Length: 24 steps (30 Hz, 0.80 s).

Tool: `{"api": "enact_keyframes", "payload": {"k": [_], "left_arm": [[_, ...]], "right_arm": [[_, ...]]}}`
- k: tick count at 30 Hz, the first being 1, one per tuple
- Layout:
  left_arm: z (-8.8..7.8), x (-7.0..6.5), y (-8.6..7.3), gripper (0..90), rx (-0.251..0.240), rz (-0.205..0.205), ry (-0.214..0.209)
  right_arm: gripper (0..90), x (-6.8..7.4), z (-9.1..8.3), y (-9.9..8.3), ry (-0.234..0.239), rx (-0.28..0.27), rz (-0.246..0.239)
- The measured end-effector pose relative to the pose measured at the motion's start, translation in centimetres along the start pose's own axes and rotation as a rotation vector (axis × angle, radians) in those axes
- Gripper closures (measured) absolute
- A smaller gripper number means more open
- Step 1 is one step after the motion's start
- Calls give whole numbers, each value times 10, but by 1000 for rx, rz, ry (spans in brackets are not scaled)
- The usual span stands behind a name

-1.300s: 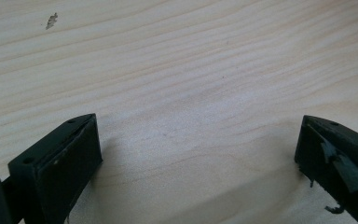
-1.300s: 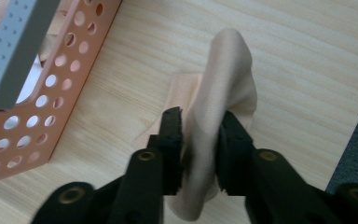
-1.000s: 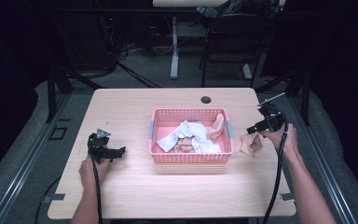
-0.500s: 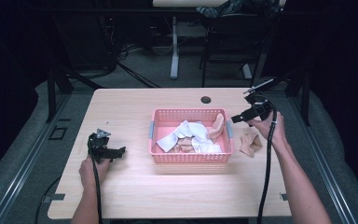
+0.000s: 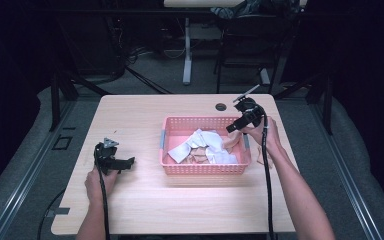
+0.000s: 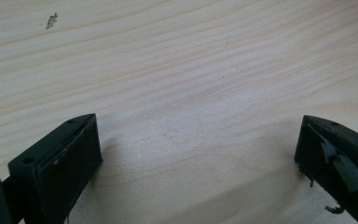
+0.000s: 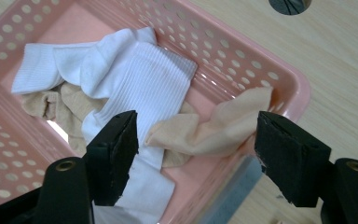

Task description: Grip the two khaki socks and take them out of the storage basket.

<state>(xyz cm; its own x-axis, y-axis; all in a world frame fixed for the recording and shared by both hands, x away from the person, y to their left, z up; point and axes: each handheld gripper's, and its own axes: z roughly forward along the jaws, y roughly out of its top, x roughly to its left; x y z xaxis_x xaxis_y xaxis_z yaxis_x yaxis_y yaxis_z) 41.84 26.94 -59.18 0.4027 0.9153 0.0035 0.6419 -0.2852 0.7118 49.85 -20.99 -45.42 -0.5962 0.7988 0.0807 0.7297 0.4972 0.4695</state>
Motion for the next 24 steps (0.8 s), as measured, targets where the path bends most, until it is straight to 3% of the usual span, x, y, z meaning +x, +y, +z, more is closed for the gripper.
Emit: {"api": "enact_keyframes", "payload": {"k": [6,11,14,16,21,24], "left_arm": [[0,0,0,1,0,0,0],[0,0,0,1,0,0,0],[0,0,0,0,0,1,1],[0,0,0,1,0,0,0],[0,0,0,1,0,0,0],[0,0,0,1,0,0,0]], "right_arm": [[308,1,15,10,1,12,2],[313,0,27,14,-28,34,-8],[313,-1,33,14,-33,34,9],[312,-1,35,13,-31,70,15],[292,6,40,9,-26,100,-12],[273,8,45,5,-35,147,-42]]}}
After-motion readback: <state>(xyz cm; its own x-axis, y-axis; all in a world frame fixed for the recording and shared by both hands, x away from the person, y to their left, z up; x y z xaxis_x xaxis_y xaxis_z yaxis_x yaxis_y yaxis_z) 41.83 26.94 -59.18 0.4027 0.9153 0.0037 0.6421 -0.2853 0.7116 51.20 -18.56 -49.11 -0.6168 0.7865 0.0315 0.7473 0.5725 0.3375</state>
